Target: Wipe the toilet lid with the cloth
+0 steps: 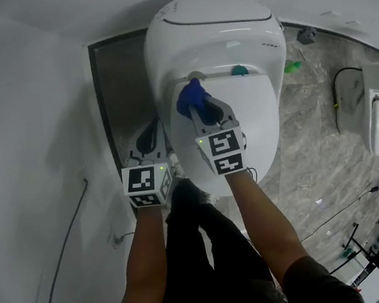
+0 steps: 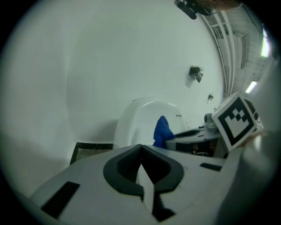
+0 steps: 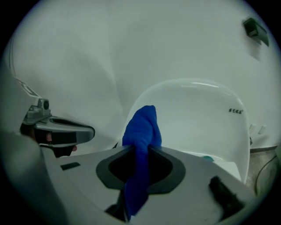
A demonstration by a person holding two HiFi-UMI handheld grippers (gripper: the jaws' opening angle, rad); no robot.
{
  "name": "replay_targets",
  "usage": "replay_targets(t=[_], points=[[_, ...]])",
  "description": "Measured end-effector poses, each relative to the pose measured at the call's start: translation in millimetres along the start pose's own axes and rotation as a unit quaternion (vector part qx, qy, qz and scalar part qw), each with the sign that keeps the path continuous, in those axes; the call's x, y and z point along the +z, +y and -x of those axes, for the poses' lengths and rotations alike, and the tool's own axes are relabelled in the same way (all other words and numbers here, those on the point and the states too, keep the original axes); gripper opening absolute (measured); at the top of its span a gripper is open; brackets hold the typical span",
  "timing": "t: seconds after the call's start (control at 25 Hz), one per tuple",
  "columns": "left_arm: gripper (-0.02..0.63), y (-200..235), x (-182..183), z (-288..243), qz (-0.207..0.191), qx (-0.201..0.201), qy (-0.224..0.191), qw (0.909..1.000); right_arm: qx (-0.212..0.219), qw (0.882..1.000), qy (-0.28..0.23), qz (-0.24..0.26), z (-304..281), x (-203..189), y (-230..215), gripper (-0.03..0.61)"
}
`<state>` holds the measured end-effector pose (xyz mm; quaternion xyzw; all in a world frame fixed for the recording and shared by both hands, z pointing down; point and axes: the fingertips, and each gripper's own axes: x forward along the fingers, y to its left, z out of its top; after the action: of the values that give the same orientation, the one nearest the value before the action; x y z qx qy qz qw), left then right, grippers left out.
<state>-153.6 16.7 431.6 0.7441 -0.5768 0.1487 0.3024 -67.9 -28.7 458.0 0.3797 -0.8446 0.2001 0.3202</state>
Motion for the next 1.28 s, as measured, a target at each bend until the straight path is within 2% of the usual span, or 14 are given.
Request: replay_targets(t=[0.12, 0.32, 0.48, 0.68, 0.92, 1.04, 1.16, 1.28], points=[[0.011, 2.2, -2.3, -14.0, 0.005, -0.014, 0.017, 0.9997, 0.006, 0.999, 0.045, 0.024, -27.1, -8.6, 8.0, 0.067], [0.011, 3.9, -8.8, -25.0, 0.01, -0.027, 0.022, 0.9993, -0.004, 0.992, 0.104, 0.078, -55.1, -28.2, 10.1, 0.067], [0.011, -2.9, -14.9, -27.5, 0.004, -0.04, 0.036, 0.9985, -0.003, 0.99, 0.09, 0.111, -58.0, -27.0, 7.8, 0.067], [0.011, -11.7, -12.4, -29.5, -0.01, -0.029, 0.027, 0.9992, -0.013, 0.989, 0.081, 0.126, -48.1, -29.5, -4.3, 0.067], [0.011, -41.2, -15.3, -48.0, -0.004, -0.028, 0.034, 0.999, -0.032, 0.994, 0.061, 0.086, -32.0, -34.7, -42.7, 0.067], [0.011, -56.5, -18.4, -58.3, 0.005, -0.017, 0.043, 0.9989, -0.052, 0.997, 0.047, 0.025, -20.2, -41.7, -77.5, 0.067], [0.011, -77.1, -17.6, -65.7, 0.003, -0.028, 0.046, 0.9986, -0.078, 0.996, 0.041, -0.022, -3.8, -51.0, -116.8, 0.067], [0.011, -94.1, -17.1, -73.5, -0.014, -0.039, 0.052, 0.9978, -0.106, 0.993, 0.039, -0.026, 9.7, -59.4, -151.4, 0.067]])
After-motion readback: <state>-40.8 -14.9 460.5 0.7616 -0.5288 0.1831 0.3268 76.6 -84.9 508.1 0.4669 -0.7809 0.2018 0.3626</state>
